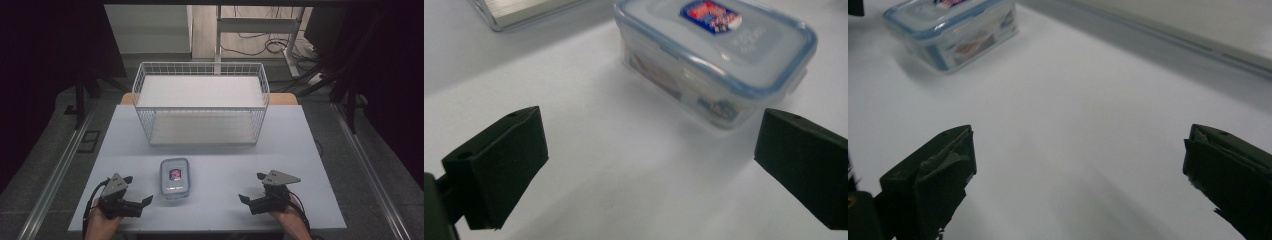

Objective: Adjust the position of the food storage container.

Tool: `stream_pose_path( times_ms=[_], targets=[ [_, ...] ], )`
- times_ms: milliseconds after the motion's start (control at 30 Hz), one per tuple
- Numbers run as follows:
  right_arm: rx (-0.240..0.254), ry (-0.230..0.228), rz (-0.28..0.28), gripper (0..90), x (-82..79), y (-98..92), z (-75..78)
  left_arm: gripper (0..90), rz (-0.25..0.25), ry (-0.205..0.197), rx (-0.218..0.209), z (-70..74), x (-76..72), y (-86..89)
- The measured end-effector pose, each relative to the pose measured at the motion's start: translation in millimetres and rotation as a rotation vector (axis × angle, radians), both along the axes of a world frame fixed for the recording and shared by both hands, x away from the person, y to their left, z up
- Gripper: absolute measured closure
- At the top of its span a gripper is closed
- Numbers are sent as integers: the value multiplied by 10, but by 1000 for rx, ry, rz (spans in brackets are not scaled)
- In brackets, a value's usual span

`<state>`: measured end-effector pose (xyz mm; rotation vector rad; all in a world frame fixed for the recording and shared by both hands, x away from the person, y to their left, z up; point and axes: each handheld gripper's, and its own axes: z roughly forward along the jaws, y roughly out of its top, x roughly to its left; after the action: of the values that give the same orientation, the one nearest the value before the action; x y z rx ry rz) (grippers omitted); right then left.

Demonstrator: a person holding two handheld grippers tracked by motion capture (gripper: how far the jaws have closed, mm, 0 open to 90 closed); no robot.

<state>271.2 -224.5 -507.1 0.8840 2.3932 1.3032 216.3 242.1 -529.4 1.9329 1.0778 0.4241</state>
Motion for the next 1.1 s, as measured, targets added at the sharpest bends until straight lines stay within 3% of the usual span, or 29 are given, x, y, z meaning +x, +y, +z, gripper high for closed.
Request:
stream_pose_path(
  times_ms=[133, 267, 400, 533, 633, 700, 733, 900, 1000, 1100],
  targets=[
    [-3, -14, -34, 0, 10, 13, -8, 12, 29, 23, -11, -20, 26, 39],
    [-50, -48, -77, 0, 17, 24, -4, 18, 5, 31, -50, -11, 45, 58],
    [-47, -19, -101, 0, 29, 25, -11, 38, -2, 42, -12, -24, 59, 30],
    [-30, -11, -83, 0, 24, 22, 3, 105, 9, 29, 19, 1, 73, 16],
    [-40, -12, -80, 0, 24, 31, 4, 217, 21, 31, -9, 18, 113, 45],
    [-46, -7, -76, 0, 32, 36, -2, 345, 28, 37, -30, 20, 137, 57],
    [-46, -3, -77, 0, 36, 39, -4, 415, 42, 53, -69, 20, 202, 68],
    [-50, 0, -76, 0, 55, 55, 6, 750, 83, 60, -68, 32, 374, 13],
    [-56, 12, -69, 0, 76, 84, 4, 854, 80, 75, -73, 30, 536, -60],
    [-61, 20, -70, 23, 83, 99, 5, 894, 69, 91, -97, 38, 629, -93]
  ],
)
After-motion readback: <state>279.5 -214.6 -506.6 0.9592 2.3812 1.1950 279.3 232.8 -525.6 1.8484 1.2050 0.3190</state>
